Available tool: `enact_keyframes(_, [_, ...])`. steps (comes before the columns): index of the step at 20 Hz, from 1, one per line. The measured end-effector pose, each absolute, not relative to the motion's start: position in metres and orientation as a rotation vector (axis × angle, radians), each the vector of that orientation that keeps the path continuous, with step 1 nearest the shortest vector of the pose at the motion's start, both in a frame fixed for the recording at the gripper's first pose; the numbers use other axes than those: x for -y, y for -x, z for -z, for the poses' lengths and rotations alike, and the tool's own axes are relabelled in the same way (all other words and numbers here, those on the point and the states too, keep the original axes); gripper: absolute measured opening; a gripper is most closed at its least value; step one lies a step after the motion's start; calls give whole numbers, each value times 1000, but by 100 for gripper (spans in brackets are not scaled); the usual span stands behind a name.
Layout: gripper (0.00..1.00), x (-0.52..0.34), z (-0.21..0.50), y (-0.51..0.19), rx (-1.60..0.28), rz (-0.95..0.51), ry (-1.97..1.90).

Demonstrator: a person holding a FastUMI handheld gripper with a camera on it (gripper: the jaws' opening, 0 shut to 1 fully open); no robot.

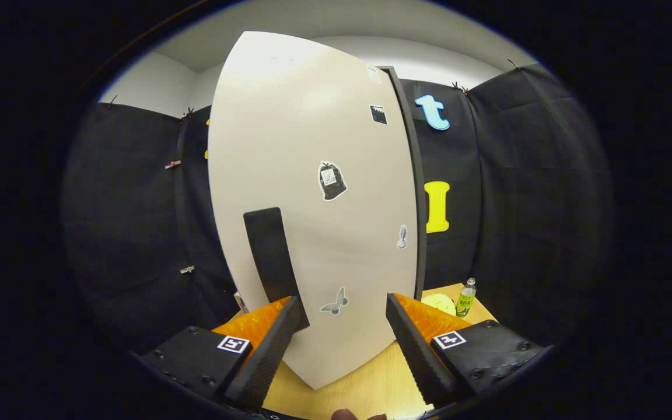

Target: Open the shoe cabinet door, grab the shoes and put them into the shoe cabinet, then close the shoe cabinet door.

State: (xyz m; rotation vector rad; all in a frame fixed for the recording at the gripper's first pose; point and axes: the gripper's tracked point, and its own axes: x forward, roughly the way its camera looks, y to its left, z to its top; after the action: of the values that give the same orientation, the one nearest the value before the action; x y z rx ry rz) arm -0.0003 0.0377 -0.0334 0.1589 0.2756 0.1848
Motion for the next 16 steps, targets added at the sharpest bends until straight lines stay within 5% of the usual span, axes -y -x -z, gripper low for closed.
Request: enact_keyframes(16, [98,-22,29,5,-244,-139,-148])
